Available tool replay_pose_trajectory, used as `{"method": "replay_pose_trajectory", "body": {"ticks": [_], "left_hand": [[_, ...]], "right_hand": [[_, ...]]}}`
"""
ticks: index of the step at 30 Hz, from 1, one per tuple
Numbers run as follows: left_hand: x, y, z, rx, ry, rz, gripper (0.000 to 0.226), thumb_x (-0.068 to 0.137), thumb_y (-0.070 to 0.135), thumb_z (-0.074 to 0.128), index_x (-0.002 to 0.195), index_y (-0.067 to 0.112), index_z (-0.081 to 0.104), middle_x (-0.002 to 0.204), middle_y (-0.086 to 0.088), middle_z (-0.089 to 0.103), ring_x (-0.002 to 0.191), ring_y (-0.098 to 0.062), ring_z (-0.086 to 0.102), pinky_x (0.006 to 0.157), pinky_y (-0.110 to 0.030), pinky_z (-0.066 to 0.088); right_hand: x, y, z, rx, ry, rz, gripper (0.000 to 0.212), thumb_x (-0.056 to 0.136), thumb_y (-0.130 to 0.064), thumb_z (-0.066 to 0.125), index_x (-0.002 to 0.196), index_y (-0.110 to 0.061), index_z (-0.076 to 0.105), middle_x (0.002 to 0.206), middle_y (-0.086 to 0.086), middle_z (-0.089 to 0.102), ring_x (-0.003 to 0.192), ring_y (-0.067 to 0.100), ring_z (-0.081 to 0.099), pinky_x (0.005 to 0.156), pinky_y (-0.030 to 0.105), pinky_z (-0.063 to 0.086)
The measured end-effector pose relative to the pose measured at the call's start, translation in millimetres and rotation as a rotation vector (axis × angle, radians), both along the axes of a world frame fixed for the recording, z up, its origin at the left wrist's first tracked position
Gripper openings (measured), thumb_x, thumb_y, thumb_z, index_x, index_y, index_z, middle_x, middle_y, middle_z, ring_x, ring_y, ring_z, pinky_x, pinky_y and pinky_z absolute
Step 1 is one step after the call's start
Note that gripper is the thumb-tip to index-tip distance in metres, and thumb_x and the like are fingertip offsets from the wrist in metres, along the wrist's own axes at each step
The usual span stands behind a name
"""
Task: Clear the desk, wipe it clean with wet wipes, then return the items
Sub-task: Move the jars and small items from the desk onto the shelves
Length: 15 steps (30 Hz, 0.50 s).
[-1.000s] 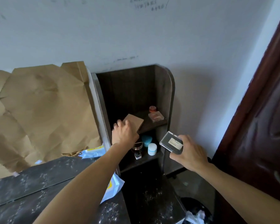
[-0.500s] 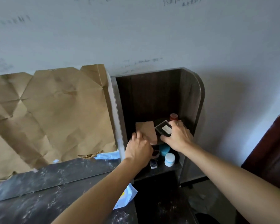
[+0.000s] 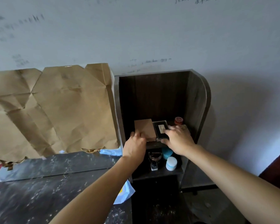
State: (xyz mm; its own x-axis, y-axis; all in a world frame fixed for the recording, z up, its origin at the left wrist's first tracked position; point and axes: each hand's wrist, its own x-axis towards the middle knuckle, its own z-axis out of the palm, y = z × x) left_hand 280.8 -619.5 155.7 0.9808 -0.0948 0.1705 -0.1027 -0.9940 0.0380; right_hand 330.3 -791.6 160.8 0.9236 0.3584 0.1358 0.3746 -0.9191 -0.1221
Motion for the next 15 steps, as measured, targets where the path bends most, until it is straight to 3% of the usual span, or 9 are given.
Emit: {"method": "replay_pose_trajectory", "body": {"ticks": [4, 7, 9, 12, 15], "left_hand": [[-10, -5, -9, -0.016, -0.041, 0.002, 0.043, 0.081, 0.001, 0.047, 0.124, 0.004, 0.046, 0.128, -0.015, 0.041, 0.118, -0.032, 0.040, 0.102, -0.032, 0.036], [-31, 3, -25, -0.131, -0.268, -0.029, 0.036, 0.070, 0.006, 0.044, 0.104, 0.006, 0.057, 0.109, -0.013, 0.053, 0.091, -0.031, 0.050, 0.078, -0.038, 0.050], [-55, 12, -40, -0.158, -0.354, -0.015, 0.032, 0.072, 0.010, 0.046, 0.101, 0.009, 0.060, 0.102, -0.009, 0.058, 0.084, -0.028, 0.051, 0.069, -0.035, 0.048], [-93, 33, -68, -0.184, -0.301, 0.123, 0.019, 0.071, 0.007, 0.058, 0.089, 0.012, 0.062, 0.084, -0.003, 0.059, 0.072, -0.025, 0.054, 0.055, -0.033, 0.046], [-133, 63, -105, -0.209, -0.093, 0.309, 0.018, 0.062, 0.007, 0.067, 0.078, 0.013, 0.061, 0.076, -0.002, 0.058, 0.067, -0.027, 0.059, 0.047, -0.032, 0.044]], "right_hand": [[-1, -1, -2, -0.025, -0.098, -0.019, 0.046, 0.088, -0.047, 0.055, 0.128, -0.023, 0.053, 0.140, -0.001, 0.044, 0.123, 0.024, 0.040, 0.094, 0.040, 0.039], [-12, -1, -10, 0.163, -0.306, 0.091, 0.037, 0.081, -0.039, 0.065, 0.113, -0.020, 0.063, 0.117, -0.002, 0.056, 0.106, 0.022, 0.051, 0.071, 0.033, 0.044], [-23, 2, -18, 0.343, -0.363, 0.204, 0.027, 0.077, -0.033, 0.070, 0.099, -0.019, 0.064, 0.098, -0.006, 0.059, 0.091, 0.017, 0.056, 0.057, 0.025, 0.040], [-43, 22, -39, 0.466, -0.316, 0.332, 0.018, 0.076, -0.029, 0.072, 0.089, -0.020, 0.063, 0.084, -0.010, 0.060, 0.076, 0.009, 0.058, 0.049, 0.022, 0.041], [-66, 47, -73, 0.494, -0.168, 0.391, 0.013, 0.074, -0.031, 0.069, 0.082, -0.023, 0.063, 0.076, -0.010, 0.059, 0.066, 0.008, 0.059, 0.048, 0.026, 0.044]]}}
